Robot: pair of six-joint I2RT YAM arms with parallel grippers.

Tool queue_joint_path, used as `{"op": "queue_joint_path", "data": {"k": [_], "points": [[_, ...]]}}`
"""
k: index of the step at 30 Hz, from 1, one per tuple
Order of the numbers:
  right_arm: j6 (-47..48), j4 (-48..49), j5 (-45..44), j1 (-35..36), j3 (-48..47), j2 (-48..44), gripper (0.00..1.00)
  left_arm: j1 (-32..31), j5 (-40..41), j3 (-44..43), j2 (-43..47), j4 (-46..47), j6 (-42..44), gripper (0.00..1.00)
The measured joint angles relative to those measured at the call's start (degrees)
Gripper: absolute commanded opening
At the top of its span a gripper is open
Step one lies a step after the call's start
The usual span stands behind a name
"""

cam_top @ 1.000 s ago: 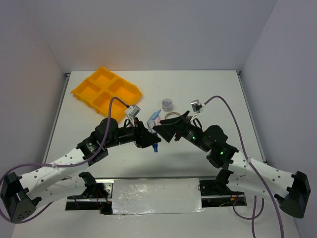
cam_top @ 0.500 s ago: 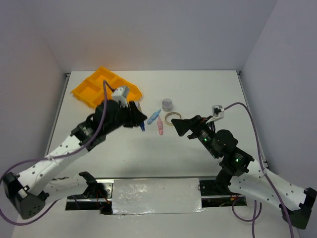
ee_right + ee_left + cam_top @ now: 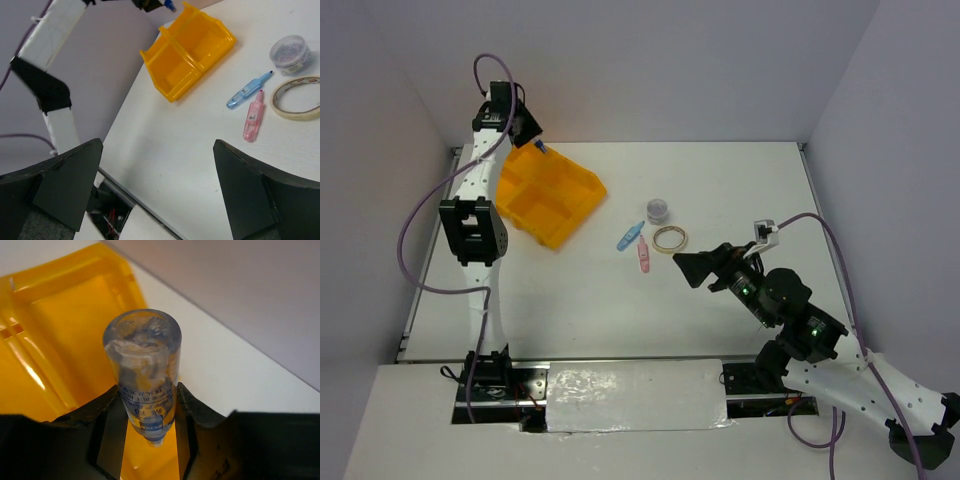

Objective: Sort the stationery into containers
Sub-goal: Place the stationery in the storage box.

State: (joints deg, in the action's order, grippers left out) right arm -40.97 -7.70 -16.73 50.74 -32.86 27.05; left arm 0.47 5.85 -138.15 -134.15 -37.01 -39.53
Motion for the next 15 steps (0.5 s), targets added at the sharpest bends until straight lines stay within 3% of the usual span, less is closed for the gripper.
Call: {"op": "queue_joint_path", "data": {"k": [6, 15], "points": [[0.42, -0.39, 4.74, 0.0, 0.0, 0.92, 1.0, 4.96, -2.73, 12.7, -1.42, 4.17, -3.39, 0.0], [0.83, 0.68, 9.94, 0.0, 0.35, 2.8, 1.0, 4.92, -2.43, 13.0, -1.42, 10.25, -2.86, 0.02]]}}
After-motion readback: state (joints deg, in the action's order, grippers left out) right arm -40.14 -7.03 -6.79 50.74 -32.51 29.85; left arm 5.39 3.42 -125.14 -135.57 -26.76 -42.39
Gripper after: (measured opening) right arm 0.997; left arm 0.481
